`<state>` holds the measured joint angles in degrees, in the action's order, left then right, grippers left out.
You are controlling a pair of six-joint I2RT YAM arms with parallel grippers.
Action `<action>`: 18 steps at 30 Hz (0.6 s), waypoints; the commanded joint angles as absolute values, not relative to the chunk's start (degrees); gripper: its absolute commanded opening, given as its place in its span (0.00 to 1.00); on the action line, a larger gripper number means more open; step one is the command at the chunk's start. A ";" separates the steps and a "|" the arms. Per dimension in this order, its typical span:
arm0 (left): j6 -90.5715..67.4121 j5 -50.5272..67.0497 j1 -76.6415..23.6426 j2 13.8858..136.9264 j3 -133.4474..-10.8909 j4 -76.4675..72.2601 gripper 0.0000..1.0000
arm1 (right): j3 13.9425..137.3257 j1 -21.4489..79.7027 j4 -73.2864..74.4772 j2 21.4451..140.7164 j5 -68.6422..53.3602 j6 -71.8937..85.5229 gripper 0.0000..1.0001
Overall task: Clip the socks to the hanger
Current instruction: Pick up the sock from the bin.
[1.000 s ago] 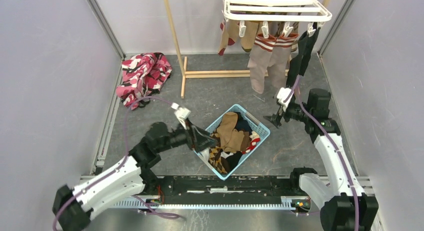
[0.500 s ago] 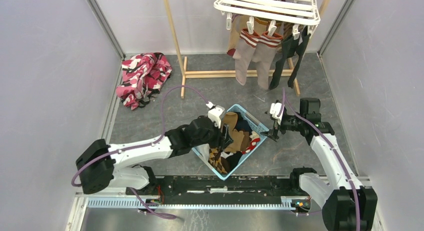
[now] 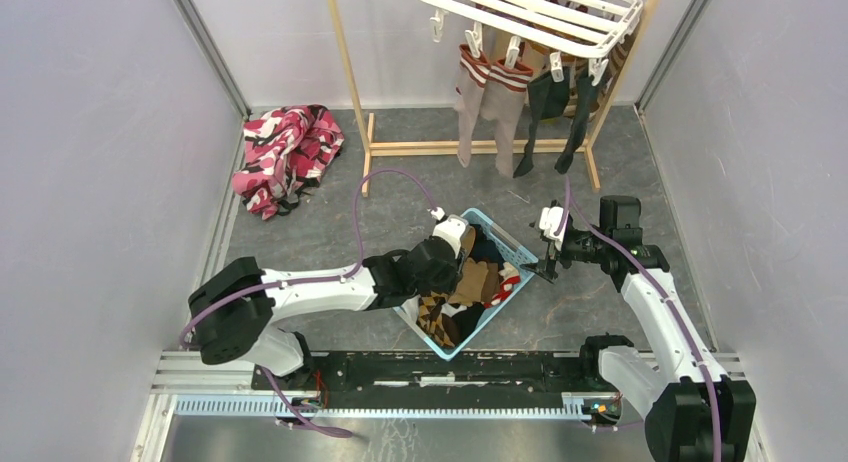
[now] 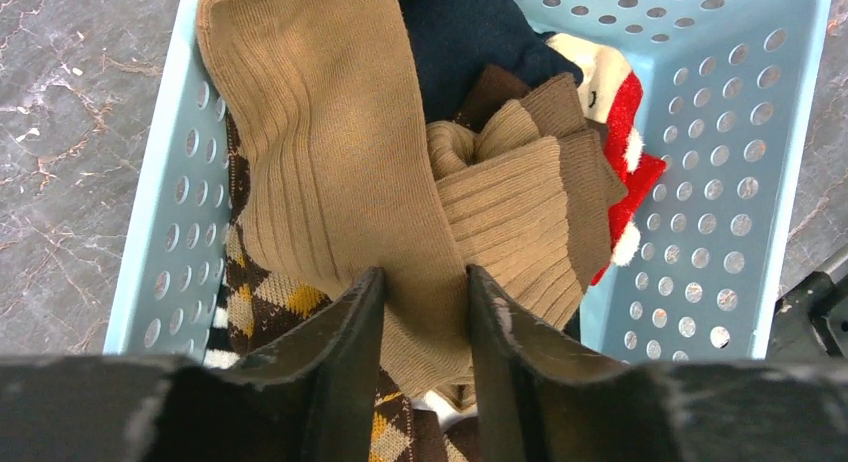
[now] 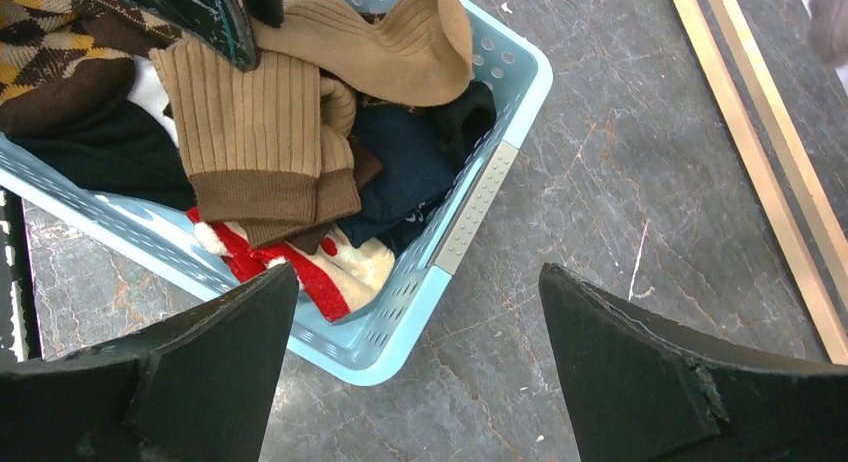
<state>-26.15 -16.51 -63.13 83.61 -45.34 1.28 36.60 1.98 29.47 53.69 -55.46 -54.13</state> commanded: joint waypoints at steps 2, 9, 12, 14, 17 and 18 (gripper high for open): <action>-23.23 -18.53 -63.38 83.15 -47.51 1.41 0.33 | 36.83 2.32 29.86 53.16 -56.43 -55.17 0.98; -22.97 -17.24 -63.33 78.18 -45.12 0.26 0.12 | 36.91 2.41 30.47 53.28 -56.94 -55.58 0.98; -23.02 -15.07 -63.08 75.70 -43.46 -2.21 0.12 | 37.15 2.38 32.15 53.56 -58.27 -57.16 0.98; -23.36 -13.78 -62.58 75.13 -42.82 -2.62 0.19 | 37.44 2.49 33.44 53.88 -59.16 -58.60 0.98; -23.56 -12.14 -61.99 75.06 -42.03 -2.93 0.19 | 37.36 2.64 33.56 54.10 -59.25 -59.05 0.98; -23.55 -11.40 -61.79 74.99 -41.70 -3.16 0.12 | 37.35 2.64 33.56 54.13 -59.23 -59.13 0.98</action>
